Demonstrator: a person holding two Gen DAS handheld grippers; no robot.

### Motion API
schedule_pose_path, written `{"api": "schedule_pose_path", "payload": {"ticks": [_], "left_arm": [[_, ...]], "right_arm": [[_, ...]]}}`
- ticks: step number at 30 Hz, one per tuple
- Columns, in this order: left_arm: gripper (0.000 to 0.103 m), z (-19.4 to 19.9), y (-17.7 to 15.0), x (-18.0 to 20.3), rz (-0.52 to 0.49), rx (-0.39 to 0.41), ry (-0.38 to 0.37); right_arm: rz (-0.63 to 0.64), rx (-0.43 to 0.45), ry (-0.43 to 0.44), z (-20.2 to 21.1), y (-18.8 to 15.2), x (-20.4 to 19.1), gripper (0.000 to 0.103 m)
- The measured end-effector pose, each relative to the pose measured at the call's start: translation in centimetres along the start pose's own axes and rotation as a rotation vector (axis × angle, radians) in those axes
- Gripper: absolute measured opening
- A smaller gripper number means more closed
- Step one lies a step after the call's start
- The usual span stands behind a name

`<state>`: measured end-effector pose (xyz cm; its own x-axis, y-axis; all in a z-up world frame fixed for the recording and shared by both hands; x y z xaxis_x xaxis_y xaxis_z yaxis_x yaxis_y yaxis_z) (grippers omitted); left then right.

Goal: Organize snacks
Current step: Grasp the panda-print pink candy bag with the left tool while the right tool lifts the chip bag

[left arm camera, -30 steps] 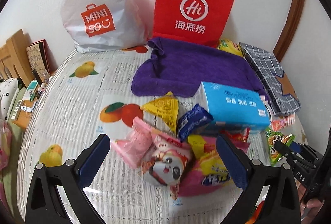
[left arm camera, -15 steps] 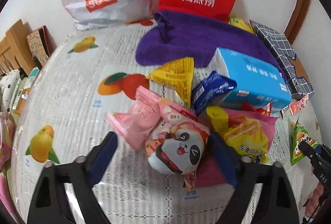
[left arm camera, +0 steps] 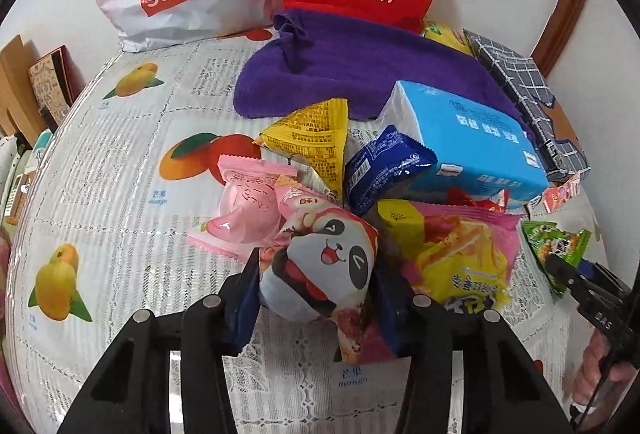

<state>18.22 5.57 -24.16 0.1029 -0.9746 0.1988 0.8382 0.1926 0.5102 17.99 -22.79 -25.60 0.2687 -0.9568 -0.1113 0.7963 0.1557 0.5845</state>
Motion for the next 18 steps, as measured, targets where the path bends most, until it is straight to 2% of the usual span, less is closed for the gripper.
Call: {"api": "schedule_pose_path", "payload": {"ticks": [1, 2, 3, 13, 18], "left_arm": [[0.047, 0.2, 0.1, -0.1, 0.0, 0.004, 0.001], [0.046, 0.5, 0.2, -0.2, 0.0, 0.008, 0.002], [0.046, 0.7, 0.2, -0.2, 0.0, 0.014, 0.003], [0.046, 3.6, 1.1, -0.1, -0.007, 0.065, -0.012], [0.046, 4.7, 1.5, 0.2, -0.006, 0.089, -0.025]], "right_arm": [[-0.001, 0.002, -0.002, 0.0, 0.1, 0.0, 0.048], [-0.001, 0.004, 0.004, 0.0, 0.1, -0.1, 0.038], [-0.003, 0.001, 0.005, 0.0, 0.2, -0.2, 0.034], [0.039, 0.045, -0.017, 2.7, 1.3, -0.8, 0.027], [0.06, 0.065, 0.001, 4.3, 1.7, -1.3, 0.022]]}}
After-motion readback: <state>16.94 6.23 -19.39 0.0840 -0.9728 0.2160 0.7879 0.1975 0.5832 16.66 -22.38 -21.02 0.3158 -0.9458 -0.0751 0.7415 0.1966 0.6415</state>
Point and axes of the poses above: each gripper's, at about its wrist camera, not at the fingertips, and z roughly against the way its jaws point, x to its right, y to its top, the point moved 8 cm from there along -z, roughly the way its jaws point, and after that the axes turned 7 degrees about z, right-handed, at the moved point
